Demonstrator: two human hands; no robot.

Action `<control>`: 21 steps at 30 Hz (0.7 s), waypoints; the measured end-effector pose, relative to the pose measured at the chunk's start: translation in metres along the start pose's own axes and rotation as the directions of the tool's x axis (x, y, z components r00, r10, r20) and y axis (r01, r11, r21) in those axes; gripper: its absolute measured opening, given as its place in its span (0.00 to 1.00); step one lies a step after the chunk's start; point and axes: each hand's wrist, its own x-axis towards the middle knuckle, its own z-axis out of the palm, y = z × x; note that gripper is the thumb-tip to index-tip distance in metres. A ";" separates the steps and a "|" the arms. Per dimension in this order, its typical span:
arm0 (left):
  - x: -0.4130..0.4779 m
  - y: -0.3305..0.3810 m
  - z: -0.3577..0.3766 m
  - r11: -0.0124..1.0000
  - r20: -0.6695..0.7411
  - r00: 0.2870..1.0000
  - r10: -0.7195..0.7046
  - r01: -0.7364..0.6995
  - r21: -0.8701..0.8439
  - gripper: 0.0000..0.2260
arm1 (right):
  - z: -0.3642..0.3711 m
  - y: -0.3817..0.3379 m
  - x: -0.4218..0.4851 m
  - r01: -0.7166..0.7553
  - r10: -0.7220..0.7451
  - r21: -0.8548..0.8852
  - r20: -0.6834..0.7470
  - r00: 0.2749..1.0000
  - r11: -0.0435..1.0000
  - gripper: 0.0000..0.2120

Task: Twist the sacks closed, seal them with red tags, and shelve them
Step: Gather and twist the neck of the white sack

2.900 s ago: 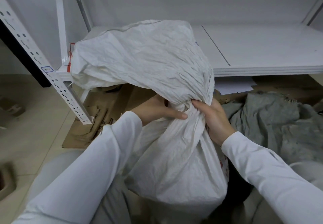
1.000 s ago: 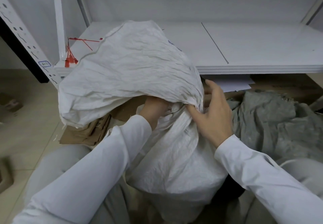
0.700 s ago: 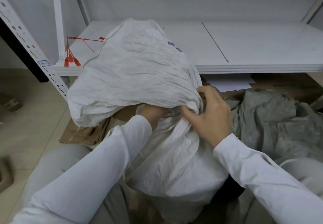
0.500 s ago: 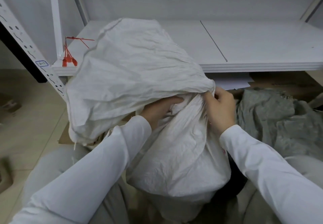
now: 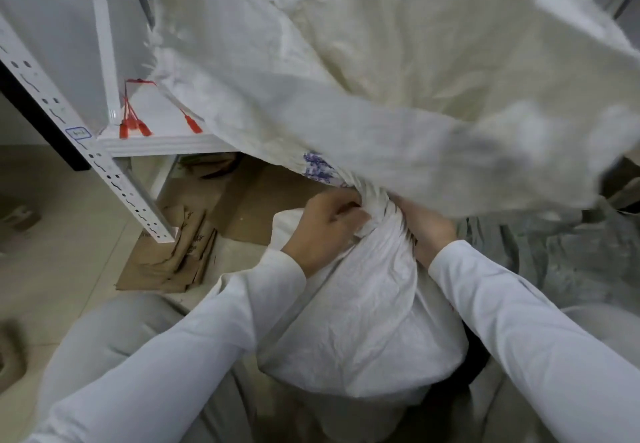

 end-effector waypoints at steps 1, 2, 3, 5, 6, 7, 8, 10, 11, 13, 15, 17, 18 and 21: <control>0.001 -0.001 0.000 0.998 0.019 0.998 0.058 -0.058 0.021 0.06 | 0.000 0.004 0.003 0.004 -0.004 -0.017 -0.007 1.000 1.000 0.06; 0.002 -0.003 0.001 0.993 0.035 0.994 0.107 -0.108 0.049 0.06 | 0.000 0.005 0.005 0.003 -0.003 -0.045 -0.013 1.000 0.999 0.09; 0.003 -0.006 0.001 0.986 0.048 0.989 0.139 -0.143 0.082 0.05 | 0.000 0.002 0.001 -0.009 0.009 -0.066 -0.005 1.000 0.998 0.11; 0.005 -0.012 0.002 0.958 0.081 0.967 0.240 -0.249 0.143 0.07 | 0.002 -0.003 -0.007 -0.022 0.022 -0.141 0.003 1.000 0.990 0.11; 0.004 -0.012 0.003 0.939 0.098 0.954 0.284 -0.297 0.171 0.08 | 0.003 -0.001 -0.008 -0.012 0.013 -0.180 0.008 1.000 0.984 0.11; 0.005 -0.014 0.003 0.922 0.100 0.943 0.318 -0.332 0.201 0.08 | 0.004 0.000 -0.009 0.010 -0.008 -0.200 0.011 1.000 0.980 0.12; 0.006 -0.015 0.004 0.906 0.089 0.933 0.348 -0.359 0.225 0.08 | 0.007 0.002 -0.010 0.030 -0.026 -0.207 0.021 0.999 0.978 0.13; 0.009 -0.015 0.005 0.885 0.045 0.919 0.391 -0.389 0.258 0.09 | 0.011 0.005 -0.013 0.027 -0.011 -0.229 0.070 0.997 0.973 0.10; 0.010 -0.015 0.005 0.877 0.023 0.913 0.407 -0.398 0.270 0.07 | 0.013 0.005 -0.014 0.019 0.004 -0.230 0.098 0.995 0.973 0.09; 0.011 -0.014 0.005 0.862 -0.014 0.900 0.436 -0.413 0.293 0.04 | 0.015 0.006 -0.017 -0.003 0.034 -0.198 0.153 0.988 0.980 0.08; 0.014 -0.014 0.004 0.873 -0.031 0.911 0.411 -0.384 0.300 0.04 | 0.018 0.005 -0.022 -0.067 0.090 -0.120 0.198 0.976 0.991 0.11; 0.016 -0.015 0.003 0.906 -0.064 0.935 0.349 -0.319 0.279 0.07 | 0.019 -0.002 -0.027 -0.165 0.156 0.009 0.275 0.949 0.986 0.16; 0.016 -0.016 0.002 0.920 -0.096 0.941 0.326 -0.292 0.260 0.09 | 0.018 -0.005 -0.030 -0.194 0.157 0.089 0.319 0.935 0.977 0.16; 0.020 -0.019 -0.002 0.970 -0.193 0.963 0.188 -0.152 0.187 0.14 | 0.012 -0.013 -0.043 -0.185 0.077 0.216 0.430 0.900 0.959 0.14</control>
